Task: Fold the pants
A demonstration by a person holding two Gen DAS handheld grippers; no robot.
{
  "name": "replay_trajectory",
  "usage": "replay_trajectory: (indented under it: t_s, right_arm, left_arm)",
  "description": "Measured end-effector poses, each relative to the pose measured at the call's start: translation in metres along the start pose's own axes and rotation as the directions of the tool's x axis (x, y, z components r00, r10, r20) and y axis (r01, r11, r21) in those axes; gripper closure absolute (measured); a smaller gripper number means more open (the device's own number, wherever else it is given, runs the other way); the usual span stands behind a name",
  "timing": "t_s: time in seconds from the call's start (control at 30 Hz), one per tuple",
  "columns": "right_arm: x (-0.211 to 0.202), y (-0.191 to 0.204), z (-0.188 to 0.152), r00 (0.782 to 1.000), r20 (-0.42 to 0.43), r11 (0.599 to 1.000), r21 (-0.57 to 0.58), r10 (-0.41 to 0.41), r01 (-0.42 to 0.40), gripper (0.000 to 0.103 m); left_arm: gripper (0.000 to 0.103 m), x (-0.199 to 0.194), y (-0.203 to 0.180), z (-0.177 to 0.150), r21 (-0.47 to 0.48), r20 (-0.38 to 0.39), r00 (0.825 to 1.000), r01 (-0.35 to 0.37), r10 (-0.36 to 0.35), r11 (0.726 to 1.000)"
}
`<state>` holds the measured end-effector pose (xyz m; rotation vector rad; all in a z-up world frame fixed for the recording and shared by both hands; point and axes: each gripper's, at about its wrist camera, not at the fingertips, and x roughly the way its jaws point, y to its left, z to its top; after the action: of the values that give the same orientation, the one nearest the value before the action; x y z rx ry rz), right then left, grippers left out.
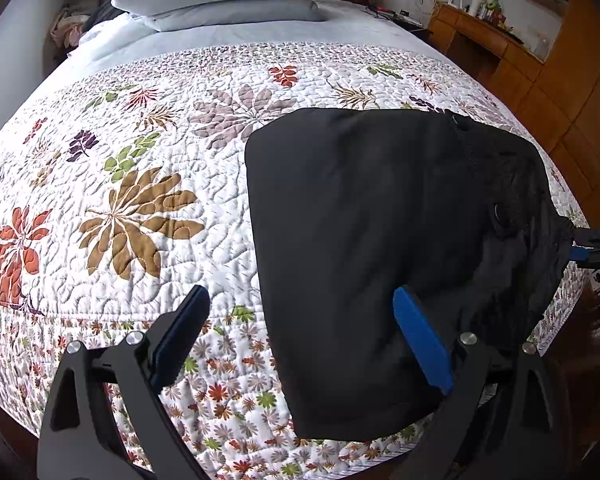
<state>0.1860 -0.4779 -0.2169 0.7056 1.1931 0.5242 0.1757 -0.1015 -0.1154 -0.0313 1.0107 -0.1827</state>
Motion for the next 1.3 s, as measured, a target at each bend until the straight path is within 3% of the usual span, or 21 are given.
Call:
replay_trajectory:
  t_s: [0.03,0.13,0.57,1.13,1.3]
  right_arm:
    - [0.002,-0.001,0.0,1.0,-0.001,1.0,0.005,-0.002,0.002,0.054]
    - [0.003,-0.003,-0.002,1.0,0.012,1.0,0.008,0.002,-0.002,0.058]
    - [-0.004,-0.011,-0.017,0.999,0.032,1.0,0.011,0.01,-0.011,0.068]
    - [0.006,-0.021,-0.019,0.999,0.026,0.998,0.055,0.024,-0.025,0.068]
    - [-0.008,-0.014,-0.016,0.999,0.048,0.999,0.029,0.013,-0.015,0.063]
  left_arm:
    - [0.01,-0.001,-0.001,0.0,0.001,0.002,1.0,0.001,-0.001,1.0]
    - [0.01,-0.005,-0.004,0.001,0.01,0.012,1.0,-0.001,0.001,1.0]
    - [0.01,-0.019,-0.007,0.007,0.013,0.063,0.998,-0.03,0.029,0.999]
    - [0.01,-0.029,-0.009,0.008,0.013,0.09,0.995,-0.034,0.033,0.999]
    - [0.01,-0.032,-0.006,0.009,0.002,0.079,0.996,-0.027,0.027,1.0]
